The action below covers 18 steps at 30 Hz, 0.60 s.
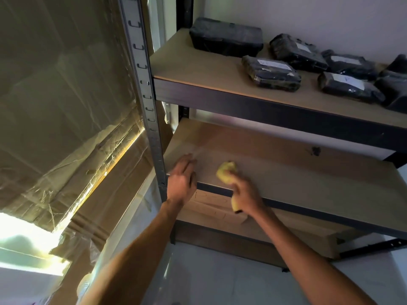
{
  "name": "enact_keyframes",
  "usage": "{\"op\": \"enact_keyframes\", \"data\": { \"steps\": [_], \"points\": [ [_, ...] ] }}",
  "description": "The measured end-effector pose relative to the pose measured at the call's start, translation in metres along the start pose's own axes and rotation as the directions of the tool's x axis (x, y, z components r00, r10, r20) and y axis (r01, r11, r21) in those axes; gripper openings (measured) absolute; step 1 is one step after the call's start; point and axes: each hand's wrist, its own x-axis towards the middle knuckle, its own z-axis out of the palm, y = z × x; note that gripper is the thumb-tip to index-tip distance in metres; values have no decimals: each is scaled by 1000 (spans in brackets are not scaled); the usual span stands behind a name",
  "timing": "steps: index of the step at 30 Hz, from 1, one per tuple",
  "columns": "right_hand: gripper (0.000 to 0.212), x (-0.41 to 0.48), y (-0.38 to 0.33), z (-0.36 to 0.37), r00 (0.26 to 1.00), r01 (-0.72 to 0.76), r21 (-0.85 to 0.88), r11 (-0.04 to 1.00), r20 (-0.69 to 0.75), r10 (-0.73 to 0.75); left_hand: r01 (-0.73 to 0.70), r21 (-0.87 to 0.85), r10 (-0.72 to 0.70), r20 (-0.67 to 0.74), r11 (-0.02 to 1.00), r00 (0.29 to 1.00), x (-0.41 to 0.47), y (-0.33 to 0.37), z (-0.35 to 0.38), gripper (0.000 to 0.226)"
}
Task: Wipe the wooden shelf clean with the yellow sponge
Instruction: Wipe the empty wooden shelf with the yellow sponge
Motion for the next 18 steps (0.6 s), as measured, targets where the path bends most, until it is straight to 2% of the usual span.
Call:
{"op": "enact_keyframes", "data": {
  "steps": [2, 3, 5, 7, 8, 10, 12, 14, 15, 16, 18],
  "points": [
    [51, -14, -24, 7, 969, 172, 127, 977, 158, -192, 1, -32, -7, -203, 999, 979, -20, 4, -8, 43],
    [49, -8, -20, 6, 968, 188, 157, 970, 140, -210, 10, -27, -18, -308, 1000, 951, -29, 5, -12, 42],
    [43, 21, 0, -3, 996, 89, 163, 983, -31, -86, 64, -18, -65, -476, 998, 877, -32, 3, -23, 41],
    [40, 55, 22, -11, 987, -87, 101, 991, -125, 99, 163, -42, -159, -551, 986, 819, -19, -6, -36, 51],
    [39, 66, 27, -8, 977, -170, 49, 984, -121, 175, 212, -64, -212, -554, 975, 805, -10, -11, -43, 57],
    [39, 71, 13, 8, 981, -168, -41, 985, -107, 162, 304, -153, -341, -462, 940, 819, 8, -13, -53, 67],
    [45, 54, -24, 29, 1000, 8, 46, 999, -28, -7, 406, -263, -474, -300, 875, 828, 24, -9, -59, 66],
    [49, 29, -59, 48, 957, 231, 150, 961, 146, -252, 434, -329, -522, -261, 839, 812, 37, -10, -57, 51],
    [50, 19, -67, 52, 921, 287, 196, 938, 212, -326, 433, -361, -537, -272, 826, 798, 43, -13, -55, 46],
    [51, 18, -67, 50, 906, 310, 238, 920, 218, -362, 435, -384, -551, -278, 814, 787, 49, -17, -54, 45],
    [53, 43, -48, 39, 954, 270, 266, 925, 54, -294, 430, -371, -541, -286, 823, 791, 56, -27, -51, 50]
  ]
}}
